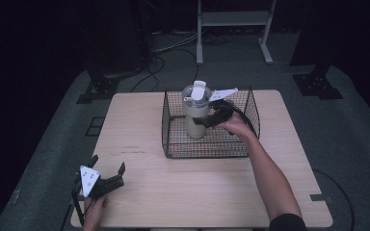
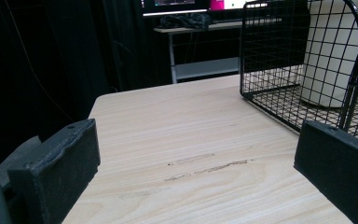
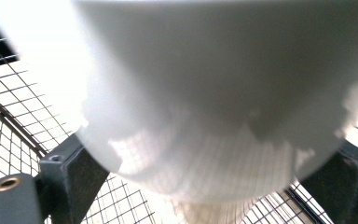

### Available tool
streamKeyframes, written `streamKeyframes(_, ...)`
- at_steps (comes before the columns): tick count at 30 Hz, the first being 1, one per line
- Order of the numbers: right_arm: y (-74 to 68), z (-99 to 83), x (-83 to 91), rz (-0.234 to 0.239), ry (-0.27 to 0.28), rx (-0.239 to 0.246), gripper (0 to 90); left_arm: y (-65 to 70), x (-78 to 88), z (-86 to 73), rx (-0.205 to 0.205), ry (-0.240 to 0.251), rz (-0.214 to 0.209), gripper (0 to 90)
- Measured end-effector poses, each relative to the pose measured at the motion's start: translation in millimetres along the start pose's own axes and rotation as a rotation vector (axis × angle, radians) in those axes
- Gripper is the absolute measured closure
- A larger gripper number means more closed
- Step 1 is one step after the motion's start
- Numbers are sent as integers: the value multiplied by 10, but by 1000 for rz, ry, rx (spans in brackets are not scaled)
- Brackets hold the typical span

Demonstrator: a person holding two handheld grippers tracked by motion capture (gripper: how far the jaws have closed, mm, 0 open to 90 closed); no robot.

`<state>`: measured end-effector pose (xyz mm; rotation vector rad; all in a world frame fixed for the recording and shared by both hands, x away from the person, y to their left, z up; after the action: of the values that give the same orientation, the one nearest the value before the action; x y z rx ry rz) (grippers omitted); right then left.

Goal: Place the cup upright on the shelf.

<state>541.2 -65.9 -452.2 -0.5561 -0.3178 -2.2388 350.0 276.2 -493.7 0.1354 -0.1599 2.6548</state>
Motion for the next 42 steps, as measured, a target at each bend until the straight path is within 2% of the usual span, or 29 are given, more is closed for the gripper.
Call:
streamKeyframes(14,52,-10,189,-31,-9,-3,86,4,2,1,-3,2,-5,0)
streamKeyframes(22,85,-57,343,-56,-30,-35,85,8,-1,2,-6,1,-4,0)
streamKeyframes(32,84,-123,503,-78,-22,-71,86,8,2,2,-5,2,-3,0)
streamKeyframes(36,82,-105,570,-82,-11,-95,86,11,4,2,-8,3,-4,0)
streamKeyframes(42,92,-80,654,-91,-3,-104,85,11,6,2,-8,2,-2,0)
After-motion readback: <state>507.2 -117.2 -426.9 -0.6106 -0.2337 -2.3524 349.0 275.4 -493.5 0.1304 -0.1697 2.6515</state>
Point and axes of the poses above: each handheld gripper's, and its own axes: x roughly backward along the jaws, z roughly out of its top, y roughly to its right, the point moved 8 cm from there along -x, roughly forward along the jaws, and after that the axes turned 13 degrees about -z, right-handed, at the moved point
